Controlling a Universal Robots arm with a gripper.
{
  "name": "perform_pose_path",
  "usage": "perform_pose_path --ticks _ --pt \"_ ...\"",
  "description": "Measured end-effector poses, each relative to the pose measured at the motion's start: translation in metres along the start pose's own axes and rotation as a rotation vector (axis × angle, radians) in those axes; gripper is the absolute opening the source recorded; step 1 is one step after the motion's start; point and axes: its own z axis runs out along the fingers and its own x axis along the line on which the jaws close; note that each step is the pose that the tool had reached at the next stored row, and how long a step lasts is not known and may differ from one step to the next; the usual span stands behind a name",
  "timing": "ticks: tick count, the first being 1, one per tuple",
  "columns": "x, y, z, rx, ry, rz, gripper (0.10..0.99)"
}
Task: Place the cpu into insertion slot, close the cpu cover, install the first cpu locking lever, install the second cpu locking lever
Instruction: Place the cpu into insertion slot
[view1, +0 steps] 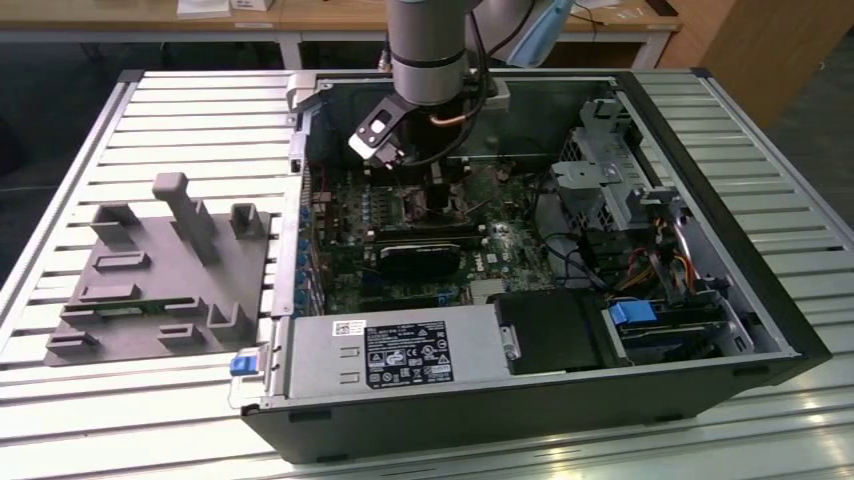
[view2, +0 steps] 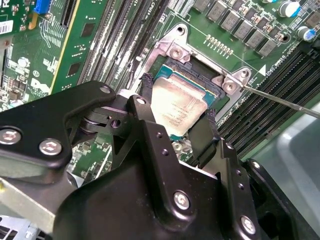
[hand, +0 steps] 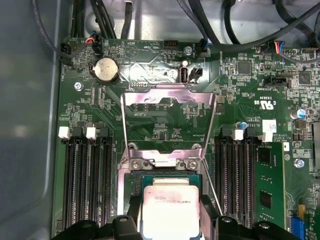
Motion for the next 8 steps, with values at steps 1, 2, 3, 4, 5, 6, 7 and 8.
perform_pose_path --ticks 1,2,3,4,5,6,7,8 --pt "0.0000 -0.0004 0.0002 0.000 -0.0002 0.001 0.537" --pt "0.0000 -0.0008 0.0003 0.000 -0.0001 0.002 0.537" --pt "0.0001 -0.0008 0.0003 0.000 -0.0001 0.002 0.537" --pt "0.0001 -0.0008 0.0003 0.000 0.0000 0.002 0.537" --pt "0.0001 -0.0008 0.0003 0.000 -0.0001 0.002 0.537" --pt "0.0001 -0.0008 0.0004 0.000 0.0000 0.003 0.537" --pt "0.0001 -0.0009 0.0004 0.000 0.0001 0.003 0.537" --pt "0.0001 -0.0008 0.0004 0.000 0.0001 0.003 0.537"
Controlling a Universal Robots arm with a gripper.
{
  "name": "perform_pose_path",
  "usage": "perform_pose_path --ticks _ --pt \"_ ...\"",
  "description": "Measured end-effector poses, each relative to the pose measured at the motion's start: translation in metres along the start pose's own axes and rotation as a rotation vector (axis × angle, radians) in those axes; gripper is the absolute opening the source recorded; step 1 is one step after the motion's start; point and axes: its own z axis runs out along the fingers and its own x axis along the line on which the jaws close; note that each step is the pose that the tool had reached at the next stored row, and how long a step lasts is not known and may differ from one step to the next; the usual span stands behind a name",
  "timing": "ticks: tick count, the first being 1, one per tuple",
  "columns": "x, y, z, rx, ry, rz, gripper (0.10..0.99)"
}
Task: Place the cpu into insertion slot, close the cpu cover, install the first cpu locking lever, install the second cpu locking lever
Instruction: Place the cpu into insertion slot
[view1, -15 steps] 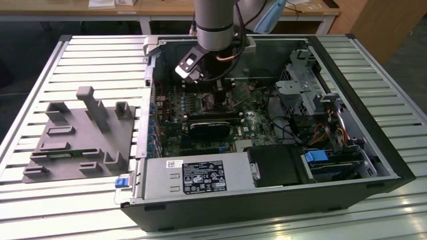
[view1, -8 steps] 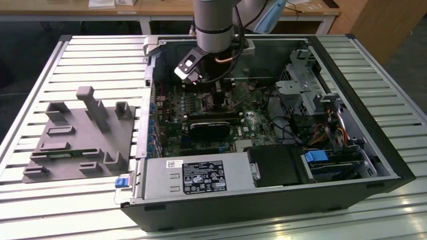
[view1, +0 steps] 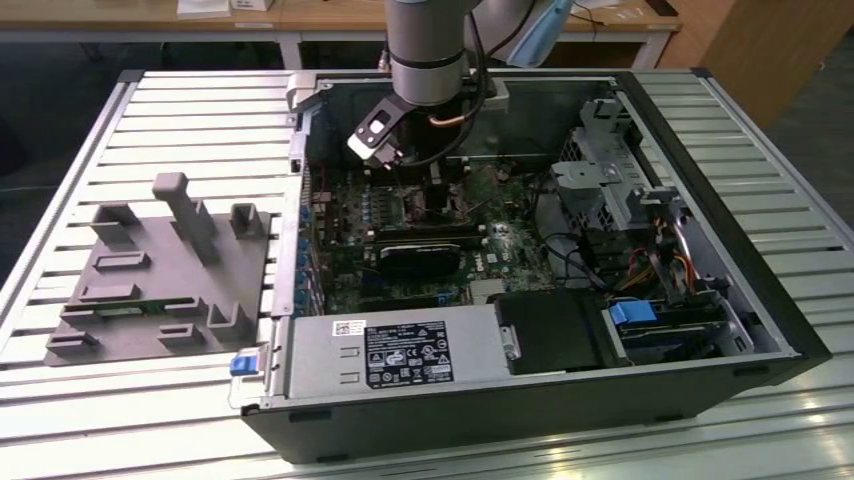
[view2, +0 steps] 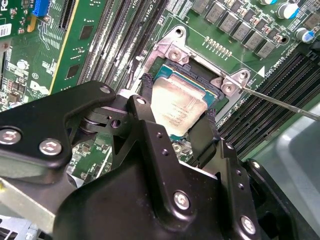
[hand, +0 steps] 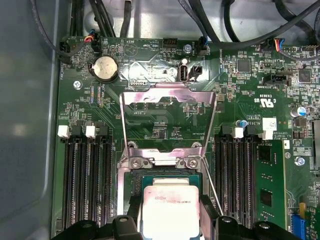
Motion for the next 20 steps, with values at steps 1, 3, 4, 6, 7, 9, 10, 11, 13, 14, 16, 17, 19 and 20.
perform_pose_path --ticks 1,3,4,6,7,9,10,11,13,14,16,17,19,20 --pt "0.0000 0.0001 0.0001 0.000 0.0001 0.000 0.537" --pt "0.0003 0.0003 0.0001 0.000 0.0000 0.000 0.537" --pt "0.0003 0.0003 0.0000 0.000 0.0000 0.000 0.537" --pt "0.0004 0.0003 0.0000 0.000 0.0000 0.000 0.537" --pt "0.0004 0.0003 0.0000 0.000 -0.0001 0.000 0.537" --pt "0.0004 0.0003 0.0000 0.000 0.0000 0.000 0.549" --pt "0.0004 0.0003 0.0000 0.000 -0.0001 0.000 0.549" --pt "0.0005 0.0003 0.0000 0.000 -0.0001 0.000 0.612" --pt "0.0005 0.0003 0.0000 0.000 -0.0001 0.000 0.612" --pt "0.0005 0.0003 0.0000 0.000 0.0003 0.000 0.612" --pt "0.0005 0.0003 0.0000 0.000 0.0089 0.001 0.612" --pt "0.0005 0.0003 0.0000 0.000 0.0151 0.001 0.612" --pt "0.0005 0.0003 0.0000 0.000 0.0282 0.002 0.612" --pt "0.0005 0.0003 0.0000 0.001 0.0347 0.003 0.612"
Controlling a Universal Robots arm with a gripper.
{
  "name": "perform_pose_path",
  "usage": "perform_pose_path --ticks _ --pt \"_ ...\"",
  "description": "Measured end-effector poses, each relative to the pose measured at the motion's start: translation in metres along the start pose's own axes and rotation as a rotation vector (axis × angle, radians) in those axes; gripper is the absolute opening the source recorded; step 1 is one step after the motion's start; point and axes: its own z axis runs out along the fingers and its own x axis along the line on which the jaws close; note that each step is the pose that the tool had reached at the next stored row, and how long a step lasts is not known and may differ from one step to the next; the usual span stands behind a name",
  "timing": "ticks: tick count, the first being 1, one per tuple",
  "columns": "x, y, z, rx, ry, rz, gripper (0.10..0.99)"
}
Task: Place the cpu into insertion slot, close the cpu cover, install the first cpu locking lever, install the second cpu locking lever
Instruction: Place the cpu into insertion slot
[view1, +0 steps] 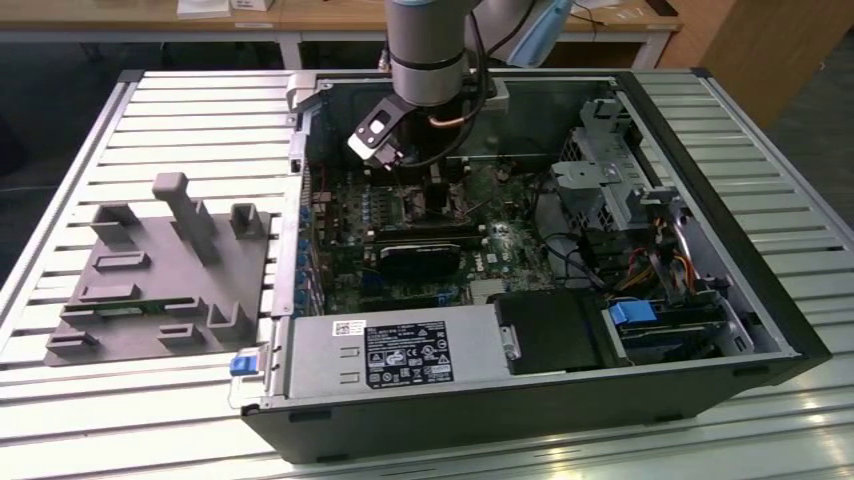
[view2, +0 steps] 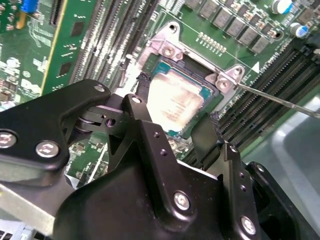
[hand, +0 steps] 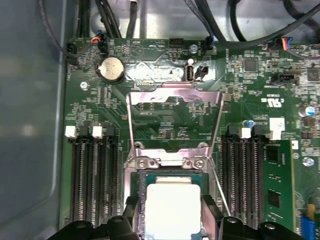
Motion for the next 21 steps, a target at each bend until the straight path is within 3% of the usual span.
perform_pose_path --ticks 9,11,13,21 --pt "0.0000 0.0000 0.0000 0.000 0.0156 0.001 0.612" --pt "0.0001 0.0000 0.0001 0.000 0.0147 0.001 0.612" --pt "0.0000 0.0000 0.0001 0.000 0.0081 0.001 0.612" --pt "0.0001 0.0000 0.0005 0.000 0.0053 0.000 0.612"
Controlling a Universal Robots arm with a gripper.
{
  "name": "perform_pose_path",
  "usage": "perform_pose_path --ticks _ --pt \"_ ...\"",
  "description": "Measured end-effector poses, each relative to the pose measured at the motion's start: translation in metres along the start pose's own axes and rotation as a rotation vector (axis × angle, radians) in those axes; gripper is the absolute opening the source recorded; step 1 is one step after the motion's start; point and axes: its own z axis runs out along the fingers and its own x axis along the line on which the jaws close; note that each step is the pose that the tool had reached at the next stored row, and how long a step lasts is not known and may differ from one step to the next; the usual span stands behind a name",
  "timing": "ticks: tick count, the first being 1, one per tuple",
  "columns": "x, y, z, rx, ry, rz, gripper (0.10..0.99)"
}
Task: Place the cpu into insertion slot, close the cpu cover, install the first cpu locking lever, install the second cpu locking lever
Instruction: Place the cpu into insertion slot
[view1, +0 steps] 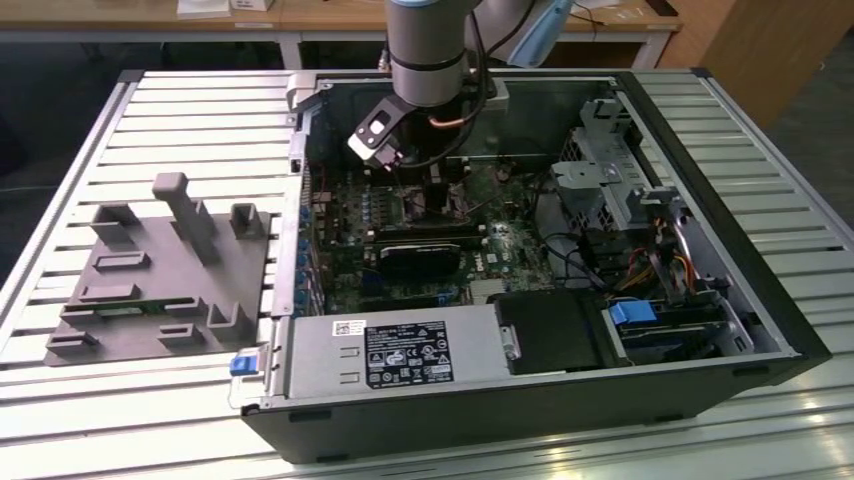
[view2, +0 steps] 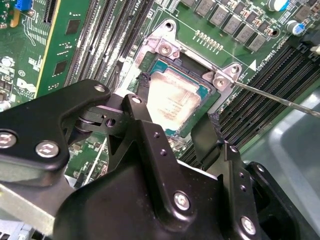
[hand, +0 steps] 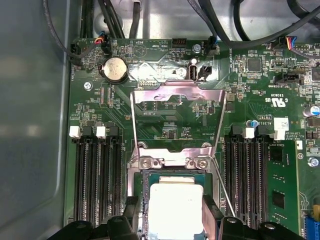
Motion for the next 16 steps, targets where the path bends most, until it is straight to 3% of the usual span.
perform_pose_path --ticks 16 --pt "0.0000 0.0024 0.0021 0.000 -0.0021 0.000 0.612"
